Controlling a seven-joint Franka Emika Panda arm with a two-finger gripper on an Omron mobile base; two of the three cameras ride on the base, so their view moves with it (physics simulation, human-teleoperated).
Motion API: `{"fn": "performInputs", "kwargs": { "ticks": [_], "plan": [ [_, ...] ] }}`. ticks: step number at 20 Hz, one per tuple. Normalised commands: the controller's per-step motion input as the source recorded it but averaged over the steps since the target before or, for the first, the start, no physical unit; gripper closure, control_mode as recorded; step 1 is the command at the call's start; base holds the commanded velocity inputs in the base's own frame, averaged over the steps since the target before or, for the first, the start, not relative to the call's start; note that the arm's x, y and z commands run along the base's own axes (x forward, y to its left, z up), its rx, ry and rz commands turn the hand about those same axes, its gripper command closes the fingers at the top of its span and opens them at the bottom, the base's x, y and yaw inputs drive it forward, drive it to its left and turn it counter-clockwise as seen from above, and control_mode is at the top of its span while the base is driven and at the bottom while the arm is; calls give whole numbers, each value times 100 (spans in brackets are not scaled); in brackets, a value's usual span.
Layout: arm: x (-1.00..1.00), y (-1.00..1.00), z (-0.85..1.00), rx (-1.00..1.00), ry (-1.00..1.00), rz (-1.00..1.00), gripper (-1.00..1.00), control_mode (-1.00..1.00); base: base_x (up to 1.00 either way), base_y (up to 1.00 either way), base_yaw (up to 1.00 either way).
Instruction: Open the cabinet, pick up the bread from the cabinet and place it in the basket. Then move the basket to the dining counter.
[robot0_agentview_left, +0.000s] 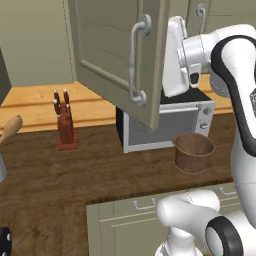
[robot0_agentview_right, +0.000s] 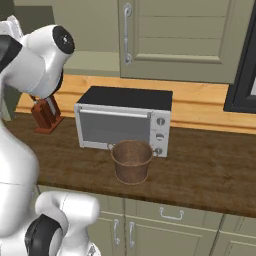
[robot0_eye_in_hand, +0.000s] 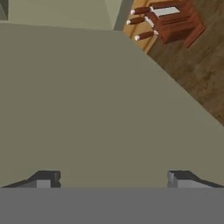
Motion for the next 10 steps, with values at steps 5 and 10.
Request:
{"fn": "performInputs", "kwargs": {
  "ticks": [5, 10],
  "plan": [
    [-14, 100, 0, 0, 0, 4, -100, -100, 0, 0, 0],
    [13, 85, 0, 0, 0, 0, -100, -100, 0, 0, 0]
  ]
}}
